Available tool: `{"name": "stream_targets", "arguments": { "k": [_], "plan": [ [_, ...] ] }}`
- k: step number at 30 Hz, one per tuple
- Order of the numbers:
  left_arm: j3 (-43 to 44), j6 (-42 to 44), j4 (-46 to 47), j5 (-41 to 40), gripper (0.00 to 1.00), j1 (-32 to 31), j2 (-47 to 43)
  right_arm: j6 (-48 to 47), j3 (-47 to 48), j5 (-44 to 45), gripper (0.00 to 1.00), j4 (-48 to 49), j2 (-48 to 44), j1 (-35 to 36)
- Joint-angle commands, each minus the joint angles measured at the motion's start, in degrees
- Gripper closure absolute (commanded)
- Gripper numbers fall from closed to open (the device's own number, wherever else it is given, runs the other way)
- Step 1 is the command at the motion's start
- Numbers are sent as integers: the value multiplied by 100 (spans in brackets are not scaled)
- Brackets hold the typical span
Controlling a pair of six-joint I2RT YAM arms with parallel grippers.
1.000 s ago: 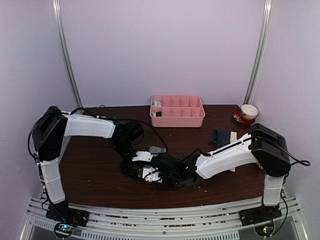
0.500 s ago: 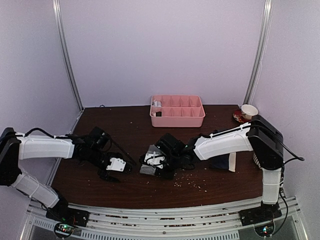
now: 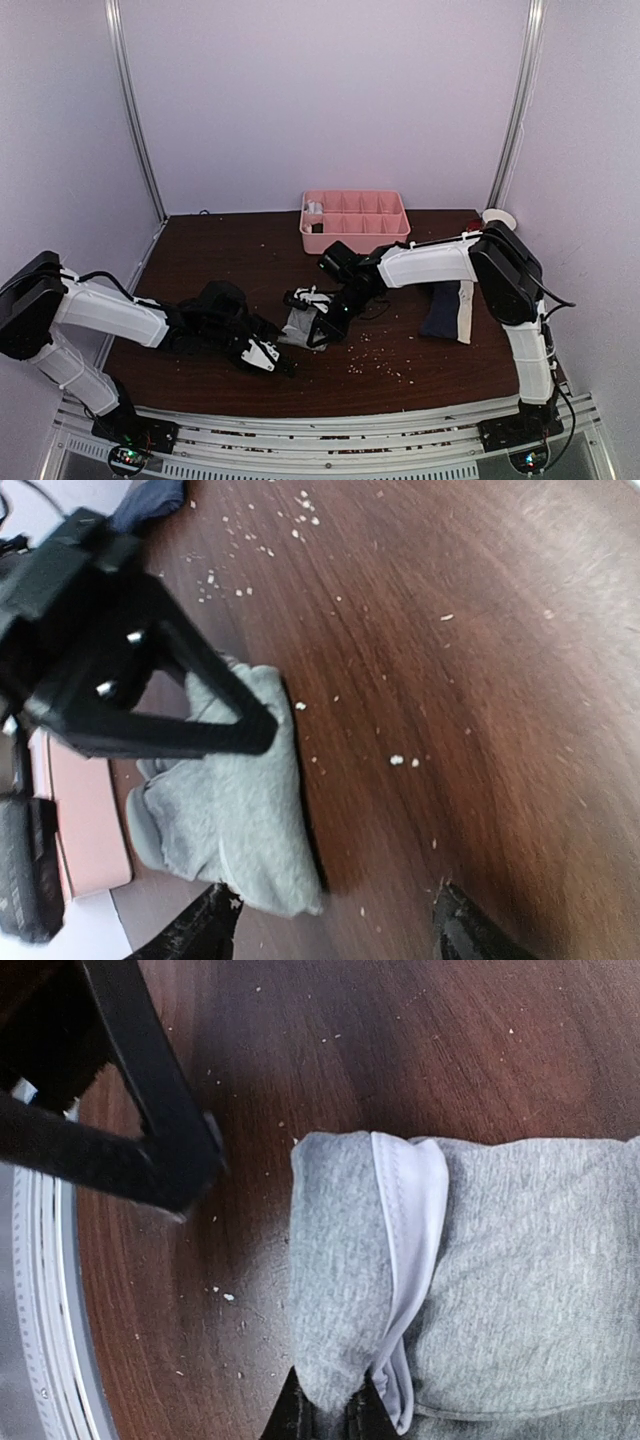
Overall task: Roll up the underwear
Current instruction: Roll the underwear at the center of the board.
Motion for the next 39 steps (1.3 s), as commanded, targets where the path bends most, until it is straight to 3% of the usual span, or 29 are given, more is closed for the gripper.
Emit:
{"name": "stream_targets", "arguments": {
  "k": [1, 6, 18, 24, 26, 30, 35, 37, 39],
  "plan": [
    [290, 42, 1054, -658, 31, -181, 590, -79, 149, -299, 100, -855, 441, -69],
    [452, 5, 1328, -772, 32, -205, 920, -249, 317, -323, 100, -1066, 618, -82],
    [475, 200, 1546, -1182, 54, -405, 1523, -401, 397, -355, 100, -1198, 700, -186],
    [570, 183, 1384, -1259, 84, -454, 1622, -446, 478, -362, 100, -1284, 736, -287],
    [649, 141, 1150, -1272, 100, -480, 1627, -455, 498, -362, 97, -1281, 704, -315],
    [897, -161, 372, -1271, 100, -495, 1607, -317, 311, -192, 80, -994, 371, -317],
    [1325, -676, -772, -1162, 100, -489, 1694, 103, -414, 254, 64, -286, -584, -317],
    [1541, -883, -1279, -1064, 100, -466, 1782, 309, -763, 528, 52, 36, -990, -313],
    [1786, -1084, -1783, -823, 100, -423, 1868, 475, -1331, 771, 48, 421, -1459, -310]
  ]
}}
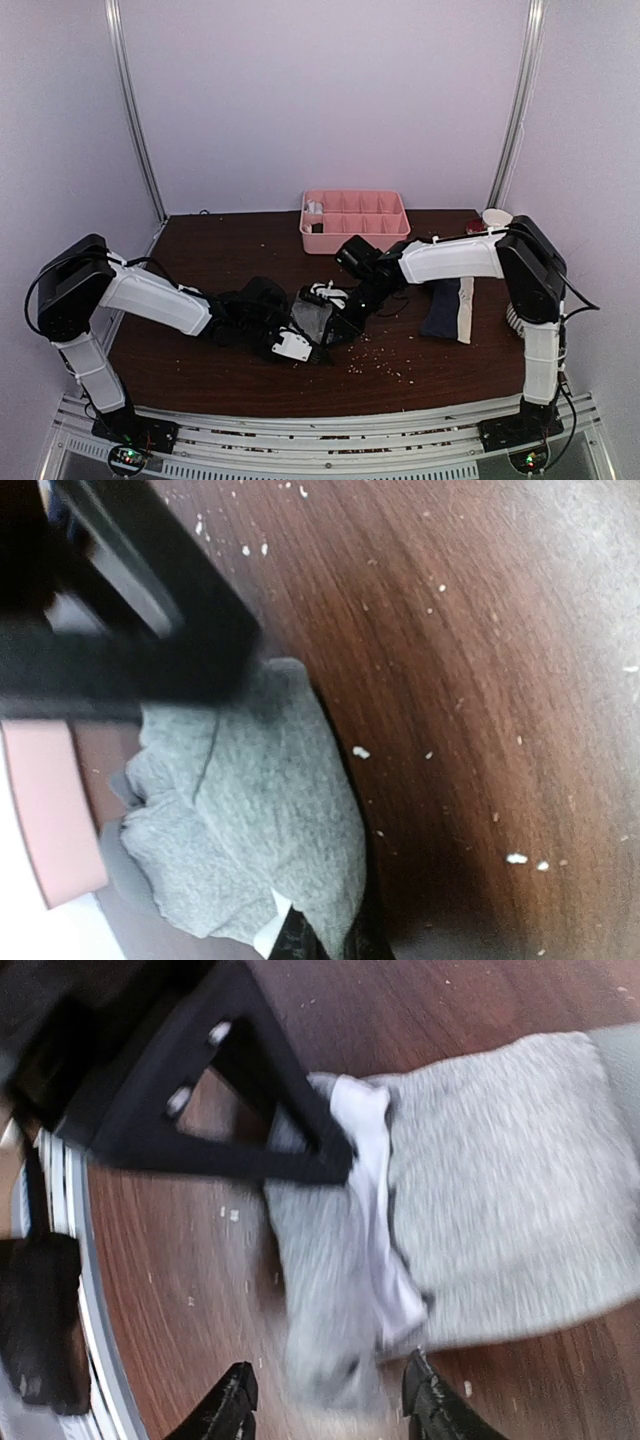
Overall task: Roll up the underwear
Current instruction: Roll the underwear at the center of the board.
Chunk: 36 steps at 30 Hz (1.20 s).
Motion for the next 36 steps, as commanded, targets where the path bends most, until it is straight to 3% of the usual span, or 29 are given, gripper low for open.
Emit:
{"name": "stream_targets", "arguments": {
  "k": [1, 10, 20, 25, 36],
  "plan": [
    [453, -655, -1590, 424, 100, 89, 271, 481, -1013, 942, 46, 738, -1071, -38],
    [1503, -1075, -3151, 1718, 100, 589, 720, 744, -3127, 2955, 40, 2203, -2963, 465],
    [3064, -985, -4975, 2995, 100, 1408, 1953, -83, -4069, 4497, 42, 3150, -3736, 2095],
    [3473, -946, -5452, 3222, 100, 1599, 2280, -697, -3948, 4892, 44, 3429, -3512, 2469],
    [3824, -984, -5729, 3215, 100, 1607, 2557, -1779, -2384, 5538, 42, 3256, -1566, 2342]
  ]
}}
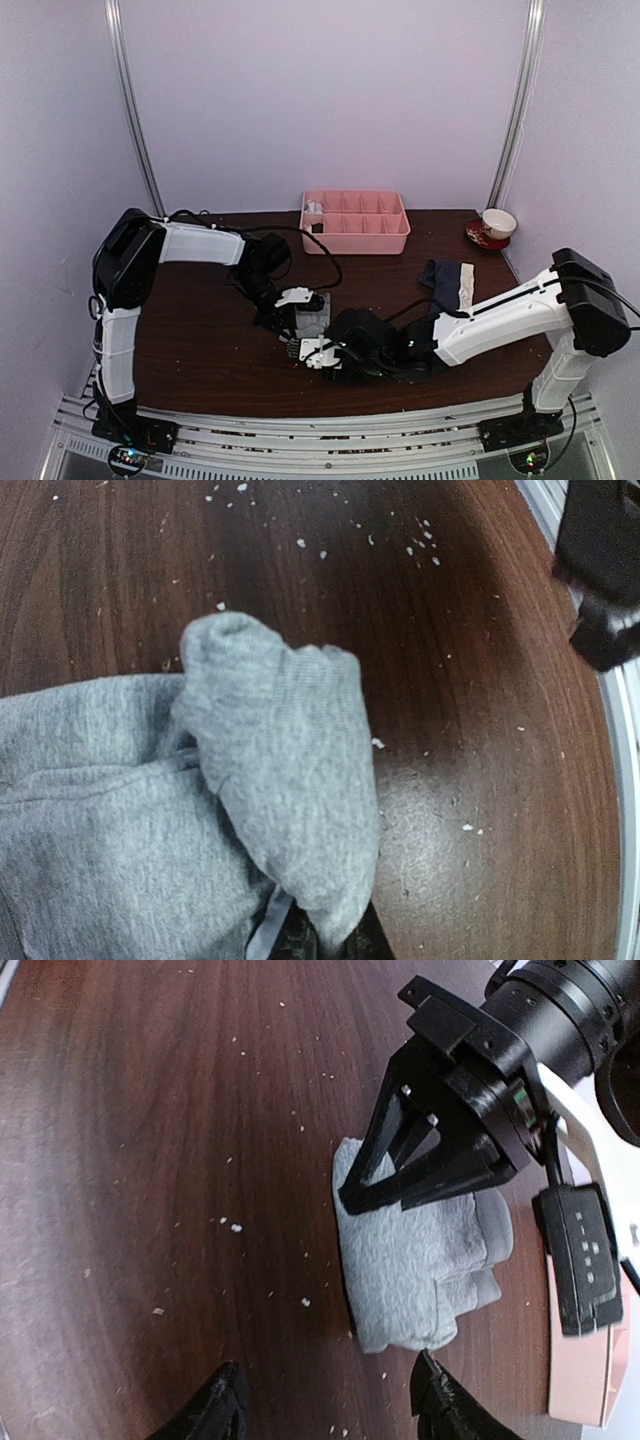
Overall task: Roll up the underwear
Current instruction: Roll the underwear at the center of the board.
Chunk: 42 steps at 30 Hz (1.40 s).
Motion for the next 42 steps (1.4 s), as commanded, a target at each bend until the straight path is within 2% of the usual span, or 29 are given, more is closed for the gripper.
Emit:
{"name": "stream_targets", "arguments": {
  "k": [1, 5, 13, 22, 24, 26, 29, 33, 35, 42],
  "plan": [
    [-47, -38, -471, -320, 100, 42, 313, -498, 677, 384, 42, -42, 631, -172],
    [-59, -33, -467, -327, 100, 53, 313, -574, 1027, 385, 42, -93, 1032, -346],
    [-50, -11, -472, -303, 100, 53, 327, -604, 1150, 118, 43, -100, 1376, -566],
    [-29, 6, -472, -289, 100, 57, 365, -541, 1277, -61, 51, -108, 1670, -676],
    [-20, 12, -468, -301, 100, 57, 371, -518, 1308, -82, 57, -136, 1718, -683],
    [-20, 24, -473, -324, 100, 56, 372, -436, 1386, -174, 69, -278, 1763, -726],
    [-40, 31, -433, -394, 100, 56, 316, -278, 1444, -289, 80, -408, 1798, -806],
    [-187, 41, -298, -467, 100, 55, 107, -113, 1490, -431, 88, -596, 1824, -889],
    [-247, 80, -288, -482, 93, 56, -3, -34, 1503, -546, 90, -681, 1828, -926],
    [-684, -61, 313, -876, 52, 53, -698, 219, 1639, -1056, 92, -1087, 1807, -1047]
  ]
}}
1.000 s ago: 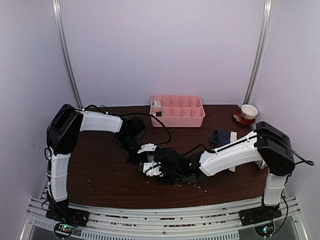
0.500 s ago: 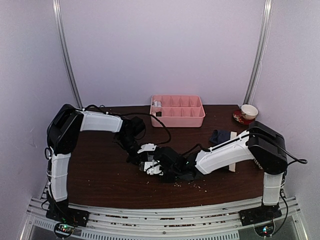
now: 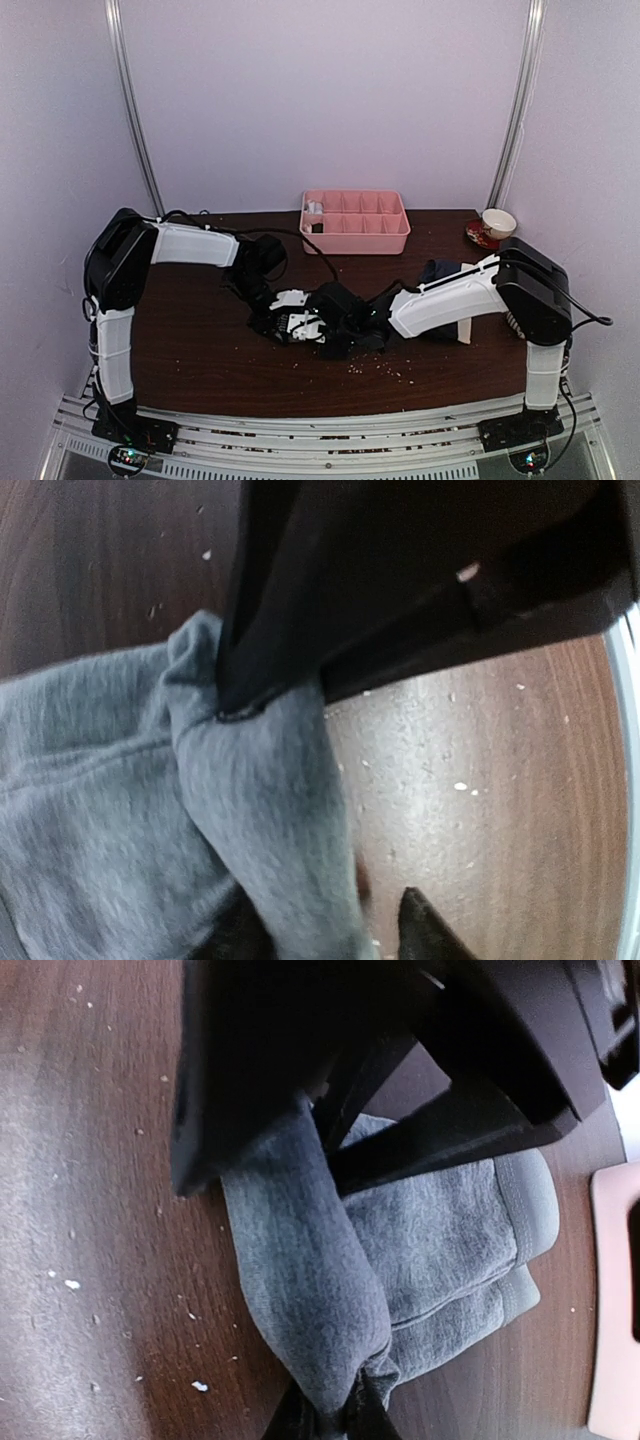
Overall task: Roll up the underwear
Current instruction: Roll the underwear at the center of the board.
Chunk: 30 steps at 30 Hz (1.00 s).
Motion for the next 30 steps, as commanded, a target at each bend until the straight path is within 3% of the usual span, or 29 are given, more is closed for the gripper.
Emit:
{"name": "stream_targets", "arguments": {
  "k": [1, 5, 9, 15, 23, 30],
  "plan": [
    [-391, -75, 264, -652, 47, 30, -527, 302, 94, -497, 92, -584, 153, -93],
    [-620, -49, 581, -739, 28, 46, -1047, 476, 138, -728, 93, -756, 159, -145],
    [-998, 71, 953, -765, 18, 127, -1594, 669, 328, -1000, 93, -1081, 237, -196],
    [-2237, 577, 1942, -807, 19, 337, -2698, 1006, 709, -1595, 93, -1565, 338, -270],
    [-4454, 1310, 4176, -1077, 25, 374, -3950, 1435, 1365, -2435, 92, -2230, 666, -388],
    [-5062, 1649, 5107, -1089, 26, 209, -4139, 2029, 2144, -3010, 92, -2811, 1182, -541]
  ]
}}
